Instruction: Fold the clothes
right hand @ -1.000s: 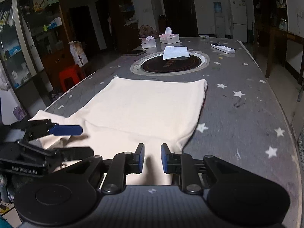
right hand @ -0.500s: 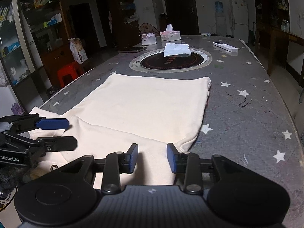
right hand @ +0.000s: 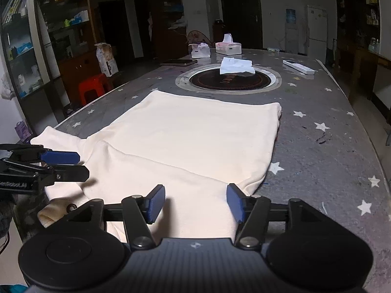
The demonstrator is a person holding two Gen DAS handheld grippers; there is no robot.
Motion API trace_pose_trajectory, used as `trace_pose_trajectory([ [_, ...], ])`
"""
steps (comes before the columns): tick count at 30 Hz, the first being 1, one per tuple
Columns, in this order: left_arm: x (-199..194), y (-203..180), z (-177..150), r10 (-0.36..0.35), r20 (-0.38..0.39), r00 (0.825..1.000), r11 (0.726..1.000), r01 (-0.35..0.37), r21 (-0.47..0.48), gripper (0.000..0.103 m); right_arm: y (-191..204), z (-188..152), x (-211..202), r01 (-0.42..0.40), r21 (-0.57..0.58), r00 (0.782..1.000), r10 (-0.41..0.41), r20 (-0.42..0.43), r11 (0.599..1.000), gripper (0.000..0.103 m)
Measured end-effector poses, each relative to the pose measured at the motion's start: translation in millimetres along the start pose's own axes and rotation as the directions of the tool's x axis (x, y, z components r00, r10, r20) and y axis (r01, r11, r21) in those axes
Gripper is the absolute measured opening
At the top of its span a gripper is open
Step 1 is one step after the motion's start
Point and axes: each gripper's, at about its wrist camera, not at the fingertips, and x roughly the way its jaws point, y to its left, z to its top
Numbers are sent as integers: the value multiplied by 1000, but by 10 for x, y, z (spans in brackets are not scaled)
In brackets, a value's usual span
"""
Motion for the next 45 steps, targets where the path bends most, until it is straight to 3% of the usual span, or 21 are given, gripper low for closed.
trace_pose_trajectory([
  [5,-6,14,-31,4,0,1000,1000,-4,8,26,0,8,6,-2,2,1000,2,0,1000,60],
  [15,-67,97,-63,26,15,1000,1000,-26,-8,4,11,4,20,-3,0,1000,3,1,1000,64],
  [24,-149,73,-30,94,31,995,995,-95,20,2,57,-1,29,-7,-15,1000,7,-1,1000,74],
  [35,40,-167,266,-28,46,999,999,25,46,12,140,-24,-58,2,-40,1000,-2,23,999,84],
  [40,309,-177,255,-29,-2,1000,999,29,43,12,63,-64,-177,35,-14,999,-34,39,999,84],
  [45,411,-97,168,-6,-34,999,1000,7,22,12,2,-31,-235,58,2,996,-58,62,998,72],
])
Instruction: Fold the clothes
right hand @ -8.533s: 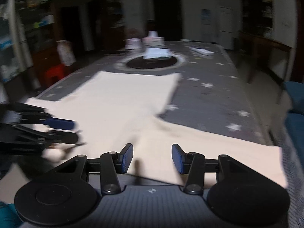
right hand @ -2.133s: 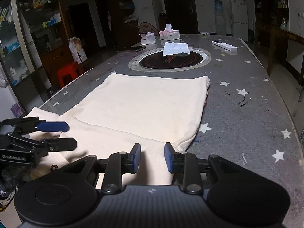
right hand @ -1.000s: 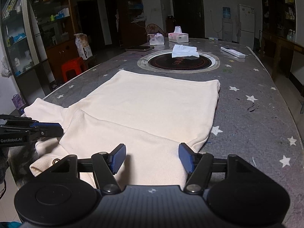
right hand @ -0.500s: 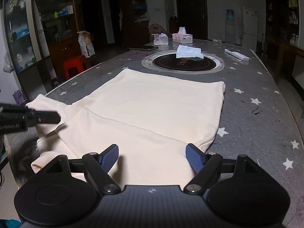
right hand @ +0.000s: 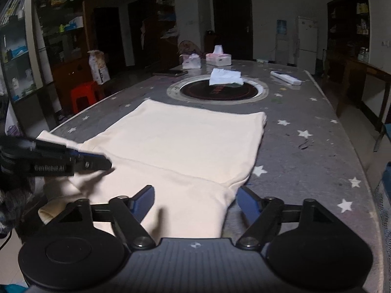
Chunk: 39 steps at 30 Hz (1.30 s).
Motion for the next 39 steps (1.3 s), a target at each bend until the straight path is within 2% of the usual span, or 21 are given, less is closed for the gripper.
trace_pose_trajectory([
  [5,-75,10,2,2,10,1000,1000,-2,-9,15,102,11,42,-26,-28,1000,26,3,999,70],
  [9,-155,-16,-33,5,25,1000,1000,-6,5,37,253,-17,57,-49,-75,999,50,7,996,70],
  [13,-169,4,-94,6,25,1000,1000,-6,5,37,348,-84,101,-62,-97,998,61,-14,993,71],
  [17,-197,7,-44,1,34,999,1000,-1,-9,39,371,-164,176,-69,-99,997,65,-41,993,80],
  [21,-166,-7,55,-6,50,999,1000,7,-4,39,400,-210,194,-60,-104,998,57,-32,993,84],
  [27,-18,71,27,-7,17,1000,999,8,-39,39,420,-253,202,-49,-109,999,48,-12,993,88],
  [34,-220,127,13,22,48,999,999,-20,-49,40,464,-106,207,-60,-150,998,58,-15,987,92],
  [39,-397,221,-19,49,74,996,996,-43,-72,50,496,22,346,-78,-155,997,75,-26,985,96],
])
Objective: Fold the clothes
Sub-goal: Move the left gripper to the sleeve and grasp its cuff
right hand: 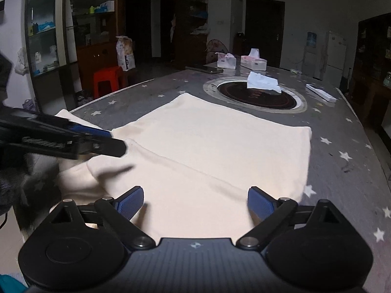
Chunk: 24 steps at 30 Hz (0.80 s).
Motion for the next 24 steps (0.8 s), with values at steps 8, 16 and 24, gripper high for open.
trace_pose_trajectory([
  [8,-296,268,-56,88,46,995,994,-85,-62,57,30,-72,170,11,0,1000,-11,-20,1000,103],
  [16,-546,804,-130,305,64,950,932,-285,-222,58,22,-67,180,6,6,1000,-6,-28,1000,103],
  [24,-670,1352,-225,536,14,844,778,-487,-397,58,29,-74,188,6,6,1000,-6,-30,1000,103],
])
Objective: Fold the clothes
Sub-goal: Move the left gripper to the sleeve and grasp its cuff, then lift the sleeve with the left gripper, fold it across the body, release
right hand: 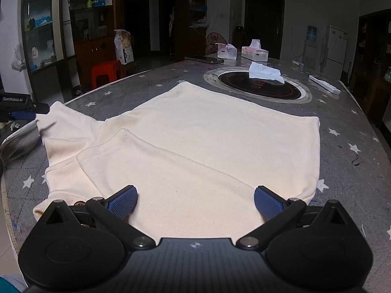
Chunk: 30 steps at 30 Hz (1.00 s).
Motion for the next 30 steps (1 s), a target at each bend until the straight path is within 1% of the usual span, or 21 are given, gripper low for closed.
trace_pose_trajectory([
  [4,99,142,-13,54,-16,998,997,-55,-52,58,-1,2,5,-1,1,1000,1,-1,1000,103],
  [8,148,165,-27,63,-12,998,996,-64,-63,56,2,3,12,-1,1,1000,1,-1,1000,103],
  [10,157,159,-30,66,-12,998,997,-66,-49,52,4,2,13,-1,1,1000,1,-1,1000,103],
  [12,176,166,-27,80,-8,997,996,-80,-37,36,5,4,13,-1,1,1000,1,-1,1000,103],
  [13,189,184,-19,83,-7,997,996,-83,-43,33,6,4,11,-1,2,1000,1,-1,1000,103],
  [15,213,218,-1,87,-4,996,995,-87,-54,17,5,3,9,-1,2,1000,1,-2,1000,103],
  [16,213,228,18,78,-3,997,995,-78,-61,13,5,3,8,-1,2,1000,1,-2,1000,103],
  [20,180,187,96,40,13,999,998,-40,-56,8,1,0,4,-3,4,1000,3,-2,1000,103],
  [24,76,5,184,-49,43,998,998,51,-37,7,0,2,7,-3,4,1000,3,-3,1000,103],
  [27,-44,-189,231,-140,63,988,990,140,-5,7,1,3,9,-2,3,1000,2,-3,1000,103],
  [30,-144,-372,273,-207,75,975,978,206,20,7,-1,4,12,-2,3,1000,2,-4,1000,103],
])
